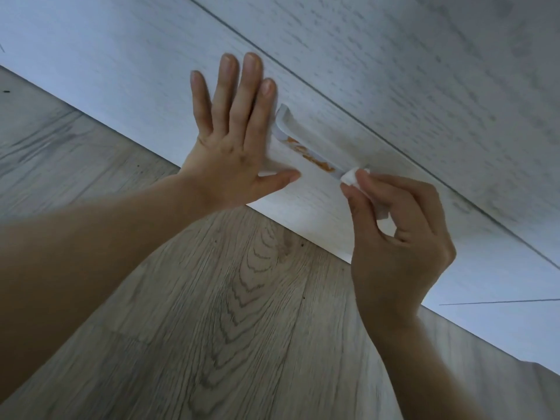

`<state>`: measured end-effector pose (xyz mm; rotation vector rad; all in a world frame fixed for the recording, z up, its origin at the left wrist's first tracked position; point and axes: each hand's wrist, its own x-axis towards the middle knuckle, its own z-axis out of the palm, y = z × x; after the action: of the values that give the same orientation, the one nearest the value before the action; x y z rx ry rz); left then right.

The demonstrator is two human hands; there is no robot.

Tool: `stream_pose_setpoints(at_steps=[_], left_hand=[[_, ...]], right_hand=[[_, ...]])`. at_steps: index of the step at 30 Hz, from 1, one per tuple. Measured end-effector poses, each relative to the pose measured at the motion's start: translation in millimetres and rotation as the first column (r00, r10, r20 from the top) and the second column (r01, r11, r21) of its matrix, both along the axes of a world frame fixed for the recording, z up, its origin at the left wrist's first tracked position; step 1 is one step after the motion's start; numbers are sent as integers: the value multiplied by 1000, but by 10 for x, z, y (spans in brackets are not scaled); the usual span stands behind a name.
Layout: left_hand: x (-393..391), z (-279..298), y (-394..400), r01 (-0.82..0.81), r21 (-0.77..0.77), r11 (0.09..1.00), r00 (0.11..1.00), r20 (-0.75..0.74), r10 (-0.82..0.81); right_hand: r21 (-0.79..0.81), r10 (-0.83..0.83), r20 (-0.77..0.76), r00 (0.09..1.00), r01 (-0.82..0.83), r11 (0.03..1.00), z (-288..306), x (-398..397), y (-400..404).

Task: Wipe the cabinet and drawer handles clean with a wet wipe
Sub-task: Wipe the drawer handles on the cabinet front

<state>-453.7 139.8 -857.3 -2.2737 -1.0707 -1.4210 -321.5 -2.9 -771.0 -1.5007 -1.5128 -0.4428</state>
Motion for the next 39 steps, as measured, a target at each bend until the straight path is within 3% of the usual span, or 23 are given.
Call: stream_pose_setpoints(at_steps=[7, 15, 39], left_hand=[[29, -28, 31, -69, -10, 998, 998, -14, 69], [52, -19, 22, -62, -38, 997, 998, -4, 62], [57, -57, 41, -59, -29, 998, 998, -14, 58]], right_hand=[[18, -24, 57, 998, 23, 1000, -47, -202, 92], [59, -73, 19, 997, 72, 996, -109, -291, 120], [148, -115, -306, 945, 167, 975, -136, -617, 243]])
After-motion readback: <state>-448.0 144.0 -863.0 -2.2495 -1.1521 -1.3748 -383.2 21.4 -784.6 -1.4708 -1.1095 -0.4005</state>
